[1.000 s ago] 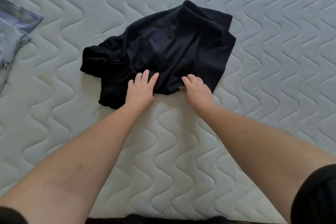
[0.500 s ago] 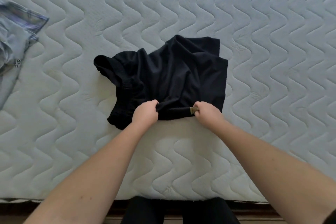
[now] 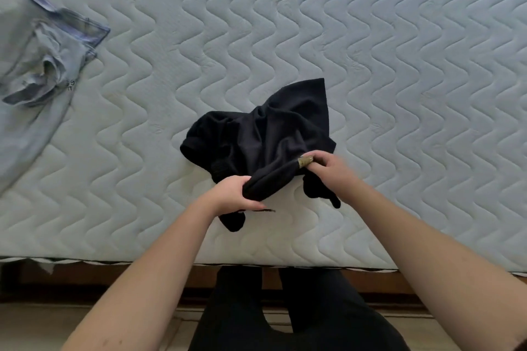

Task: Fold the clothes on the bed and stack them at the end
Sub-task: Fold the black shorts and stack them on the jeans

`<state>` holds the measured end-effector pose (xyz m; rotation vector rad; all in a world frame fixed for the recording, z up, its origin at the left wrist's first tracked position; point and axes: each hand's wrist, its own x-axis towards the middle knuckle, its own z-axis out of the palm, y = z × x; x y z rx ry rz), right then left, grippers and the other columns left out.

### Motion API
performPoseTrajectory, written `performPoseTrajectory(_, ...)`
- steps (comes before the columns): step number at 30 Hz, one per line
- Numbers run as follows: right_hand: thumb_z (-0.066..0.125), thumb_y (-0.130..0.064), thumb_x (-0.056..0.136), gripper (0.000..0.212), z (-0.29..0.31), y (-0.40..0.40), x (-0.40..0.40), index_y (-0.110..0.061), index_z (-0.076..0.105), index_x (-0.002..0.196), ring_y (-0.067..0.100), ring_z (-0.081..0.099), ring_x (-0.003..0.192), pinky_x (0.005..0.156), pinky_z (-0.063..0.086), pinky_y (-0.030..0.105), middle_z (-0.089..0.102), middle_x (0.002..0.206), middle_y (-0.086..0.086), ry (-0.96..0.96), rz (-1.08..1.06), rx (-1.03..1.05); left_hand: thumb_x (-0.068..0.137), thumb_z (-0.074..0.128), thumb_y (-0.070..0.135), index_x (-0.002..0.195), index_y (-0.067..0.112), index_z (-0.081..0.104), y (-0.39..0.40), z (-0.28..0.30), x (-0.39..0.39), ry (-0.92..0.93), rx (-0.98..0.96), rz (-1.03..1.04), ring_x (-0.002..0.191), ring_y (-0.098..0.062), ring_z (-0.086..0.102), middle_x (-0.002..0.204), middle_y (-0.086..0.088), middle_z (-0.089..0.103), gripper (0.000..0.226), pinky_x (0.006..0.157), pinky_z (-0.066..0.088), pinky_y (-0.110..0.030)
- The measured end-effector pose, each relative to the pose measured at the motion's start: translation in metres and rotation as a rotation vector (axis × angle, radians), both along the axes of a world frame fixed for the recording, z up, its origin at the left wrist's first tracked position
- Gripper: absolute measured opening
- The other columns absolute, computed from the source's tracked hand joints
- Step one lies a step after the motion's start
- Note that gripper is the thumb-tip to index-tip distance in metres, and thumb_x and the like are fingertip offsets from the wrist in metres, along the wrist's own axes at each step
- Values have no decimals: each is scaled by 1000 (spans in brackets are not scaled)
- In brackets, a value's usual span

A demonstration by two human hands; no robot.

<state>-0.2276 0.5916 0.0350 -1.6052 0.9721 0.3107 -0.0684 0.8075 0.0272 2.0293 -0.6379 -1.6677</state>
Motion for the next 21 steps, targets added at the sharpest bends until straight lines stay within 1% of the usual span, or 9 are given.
performPoseTrajectory(2,60,-20,94,17,17,-4,2,-32,69,101,8,63,94,72,44,16,69,97,-12,-33,25,-104,68,80,50,91,35,71,-1,21,4,16,-12,101,74,-10,73,84,7,75,29,70,59,-29)
performPoseTrajectory(4,62,-19,93,20,35,-6,5,-31,66,109,12,63,97,75,46,18,68,102,-9,-55,18,-141,73,76,48,91,36,74,-5,48,8,82,-68,291,79,-17,74,88,2,76,21,69,56,-26)
performPoseTrajectory(7,66,-17,88,43,64,2,4,-26,55,129,13,56,110,92,45,25,60,120,-4,-117,81,-277,75,74,42,91,31,77,-14,90,7,199,-167,580,89,-25,74,95,-6,76,19,71,58,-30)
performPoseTrajectory(9,63,-13,87,47,85,16,-2,-24,53,131,10,52,114,99,43,27,55,124,-5,-234,65,-345,79,72,39,93,25,77,-22,115,1,206,-226,725,93,-27,73,100,-11,76,20,77,59,-36)
performPoseTrajectory(12,56,-38,90,33,118,44,-13,-38,55,123,-1,55,112,91,46,18,59,120,-16,-334,-11,-122,89,67,32,99,19,74,-34,149,-11,227,-297,878,93,-28,73,101,-12,75,19,72,60,-35)
performPoseTrajectory(14,56,-60,82,47,133,61,-20,-42,53,126,-2,57,112,90,46,15,60,122,-20,-339,47,-11,93,63,30,98,16,73,-43,171,-21,228,-332,948,86,-26,74,96,-11,76,18,63,59,-31)
performPoseTrajectory(16,66,-61,77,61,144,71,-26,-38,49,131,0,58,110,91,44,14,58,123,-18,-288,142,-59,95,61,30,99,13,72,-51,191,-31,231,-363,996,85,-26,74,95,-13,76,21,62,59,-31)
performPoseTrajectory(19,75,-47,80,40,161,71,-30,-34,57,113,-3,62,91,72,45,6,65,102,-18,-238,155,-145,94,63,31,100,9,71,-60,217,-40,243,-390,1012,85,-28,74,97,-16,75,24,66,61,-34)
performPoseTrajectory(21,72,-43,85,19,175,67,-29,-31,61,96,7,66,87,74,52,18,68,90,-13,-239,151,-158,93,65,30,97,10,71,-63,232,-42,223,-416,1001,81,-26,74,91,-14,76,21,64,60,-32)
